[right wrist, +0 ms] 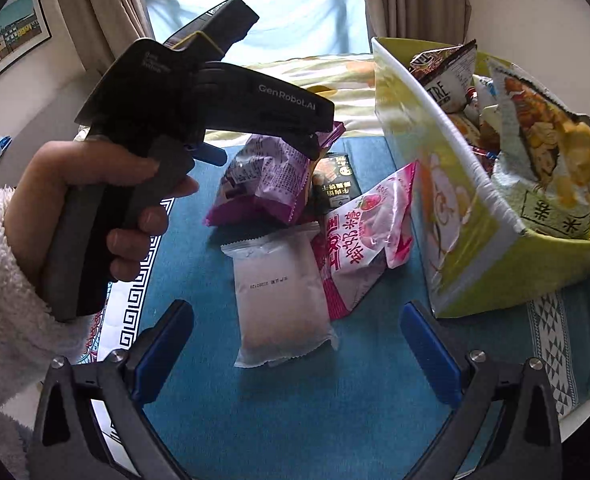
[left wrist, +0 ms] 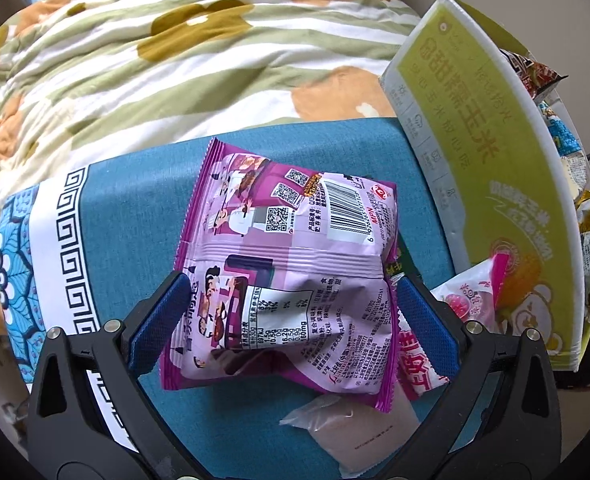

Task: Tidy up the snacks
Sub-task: 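Grasp the purple snack pack with the left tool while the right tool grasps the translucent pink pack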

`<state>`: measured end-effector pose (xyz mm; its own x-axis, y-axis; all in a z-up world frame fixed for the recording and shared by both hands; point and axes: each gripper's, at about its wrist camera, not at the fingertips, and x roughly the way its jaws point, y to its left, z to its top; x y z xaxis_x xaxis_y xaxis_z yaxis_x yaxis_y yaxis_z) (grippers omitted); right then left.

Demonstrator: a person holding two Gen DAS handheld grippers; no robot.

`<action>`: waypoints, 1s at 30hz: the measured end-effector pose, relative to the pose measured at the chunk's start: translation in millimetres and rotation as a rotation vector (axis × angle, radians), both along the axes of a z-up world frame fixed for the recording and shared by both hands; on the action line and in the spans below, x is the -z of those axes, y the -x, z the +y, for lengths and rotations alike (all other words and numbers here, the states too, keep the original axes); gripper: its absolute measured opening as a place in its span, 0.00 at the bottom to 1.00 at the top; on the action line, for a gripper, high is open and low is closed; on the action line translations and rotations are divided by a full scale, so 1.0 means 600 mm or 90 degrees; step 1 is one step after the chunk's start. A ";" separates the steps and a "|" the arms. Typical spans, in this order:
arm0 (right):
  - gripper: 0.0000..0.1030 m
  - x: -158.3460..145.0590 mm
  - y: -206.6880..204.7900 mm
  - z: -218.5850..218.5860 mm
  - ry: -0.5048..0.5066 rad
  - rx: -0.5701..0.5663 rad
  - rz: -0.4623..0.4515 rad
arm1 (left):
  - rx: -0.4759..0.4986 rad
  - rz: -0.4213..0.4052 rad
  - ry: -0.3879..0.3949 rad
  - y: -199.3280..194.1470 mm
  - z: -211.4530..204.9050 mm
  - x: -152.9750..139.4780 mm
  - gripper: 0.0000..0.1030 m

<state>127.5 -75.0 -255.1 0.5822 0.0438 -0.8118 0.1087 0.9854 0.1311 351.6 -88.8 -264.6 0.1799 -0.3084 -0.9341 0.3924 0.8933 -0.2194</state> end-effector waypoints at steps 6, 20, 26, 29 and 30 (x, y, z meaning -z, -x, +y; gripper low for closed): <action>1.00 0.034 -0.034 0.011 0.003 -0.018 0.006 | -0.019 0.007 -0.003 -0.012 0.050 0.012 0.93; 0.92 0.086 -0.090 0.034 0.086 -0.084 0.042 | -0.044 0.019 0.021 -0.011 0.111 0.011 0.69; 0.82 0.091 -0.093 0.031 0.112 -0.092 0.048 | -0.055 0.020 0.008 0.005 0.128 0.007 0.69; 0.78 0.090 -0.092 0.032 0.117 -0.093 0.051 | -0.060 0.023 0.006 0.017 0.136 0.006 0.69; 0.78 0.092 -0.090 0.033 0.117 -0.094 0.052 | -0.062 0.024 0.005 0.021 0.139 0.006 0.69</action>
<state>181.6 -55.4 -310.1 0.5128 -0.0291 -0.8580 -0.0353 0.9979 -0.0549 338.9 -5.1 -267.9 0.1739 -0.2992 -0.9382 0.2944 0.9250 -0.2404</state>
